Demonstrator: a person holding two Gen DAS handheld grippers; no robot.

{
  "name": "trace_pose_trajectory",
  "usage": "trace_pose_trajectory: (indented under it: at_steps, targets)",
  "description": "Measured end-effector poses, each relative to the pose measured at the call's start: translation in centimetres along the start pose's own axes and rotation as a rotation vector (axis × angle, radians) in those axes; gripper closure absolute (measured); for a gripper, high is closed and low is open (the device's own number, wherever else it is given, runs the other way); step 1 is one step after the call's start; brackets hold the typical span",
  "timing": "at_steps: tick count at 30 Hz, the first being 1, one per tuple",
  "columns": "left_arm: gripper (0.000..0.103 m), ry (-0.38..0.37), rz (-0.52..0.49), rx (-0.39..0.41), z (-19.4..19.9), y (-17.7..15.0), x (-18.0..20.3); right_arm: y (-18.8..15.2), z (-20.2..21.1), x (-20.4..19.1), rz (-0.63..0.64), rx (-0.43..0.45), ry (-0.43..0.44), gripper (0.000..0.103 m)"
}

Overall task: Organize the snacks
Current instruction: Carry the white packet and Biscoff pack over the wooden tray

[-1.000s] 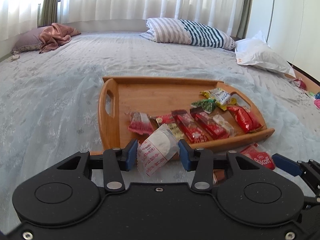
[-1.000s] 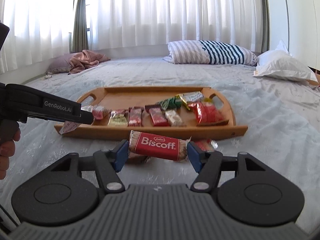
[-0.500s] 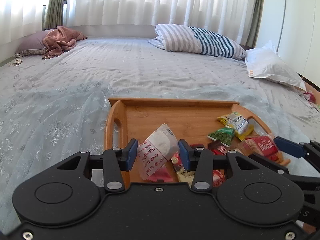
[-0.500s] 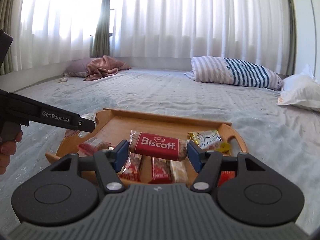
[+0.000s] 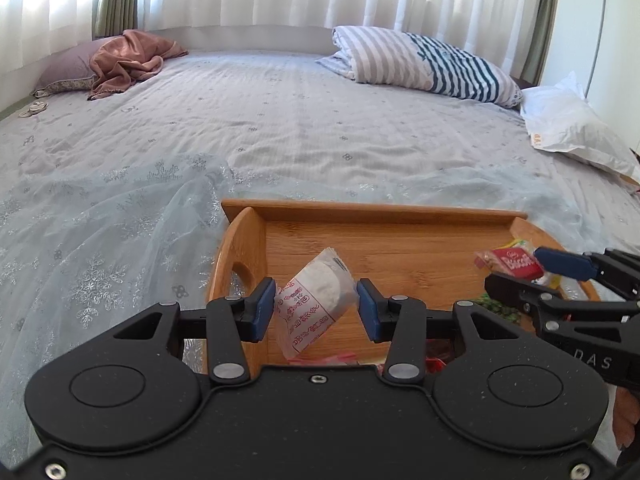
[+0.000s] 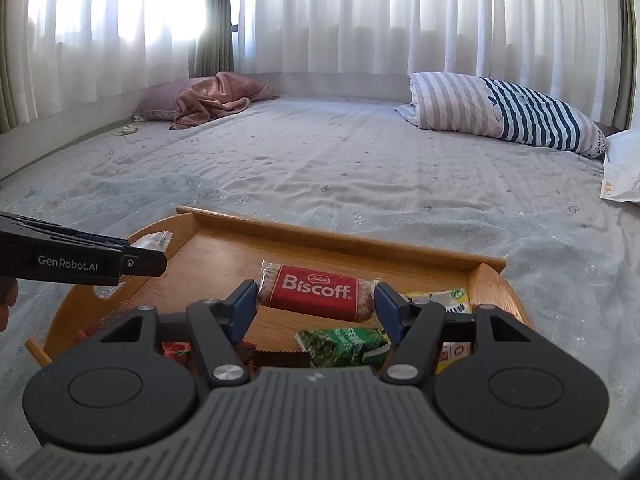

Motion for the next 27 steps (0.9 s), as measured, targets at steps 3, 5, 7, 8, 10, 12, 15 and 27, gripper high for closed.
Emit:
trace_pose_trajectory:
  at_steps: [3, 5, 7, 8, 10, 12, 15, 27]
  targets:
    - [0.061, 0.006, -0.002, -0.017, -1.3, 0.0, 0.0, 0.4, -1.5, 0.3, 0.011, -0.022, 0.000, 0.037]
    - [0.061, 0.010, -0.003, -0.028, -2.0, -0.1, 0.0, 0.4, -2.5, 0.4, 0.007, -0.043, 0.001, 0.037]
    - [0.061, 0.011, -0.003, -0.035, -2.5, -0.2, 0.1, 0.4, -3.2, 0.6, -0.003, -0.059, 0.002, 0.037]
    - [0.061, 0.010, -0.004, -0.037, -2.7, -0.3, 0.2, 0.4, -3.5, 0.8, -0.006, -0.065, 0.003, 0.037]
    - [0.061, 0.009, -0.007, -0.043, -3.0, -0.4, 0.3, 0.3, -3.8, 0.9, -0.009, -0.072, 0.003, 0.036]
    - [0.061, 0.011, -0.016, -0.049, -3.2, -0.6, 0.4, 0.3, -4.1, 0.7, -0.001, -0.082, 0.001, 0.036]
    - [0.061, 0.017, -0.029, -0.051, -3.5, -0.8, 0.6, 0.1, -4.3, 0.6, 0.017, -0.093, -0.007, 0.036]
    - [0.059, 0.038, -0.066, -0.041, -3.5, -1.0, 1.1, -0.5, -5.1, 0.4, 0.025, -0.134, -0.006, 0.036]
Point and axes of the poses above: each gripper's, at about its wrist camera, not at the fingertips, and z roughly against the way its jaws point, x to its right, y to its top, the point moved 5 cm from there along -z, roughly the way its jaws point, and after that the axes turned 2 degrees about -x, right-handed, at the moved point
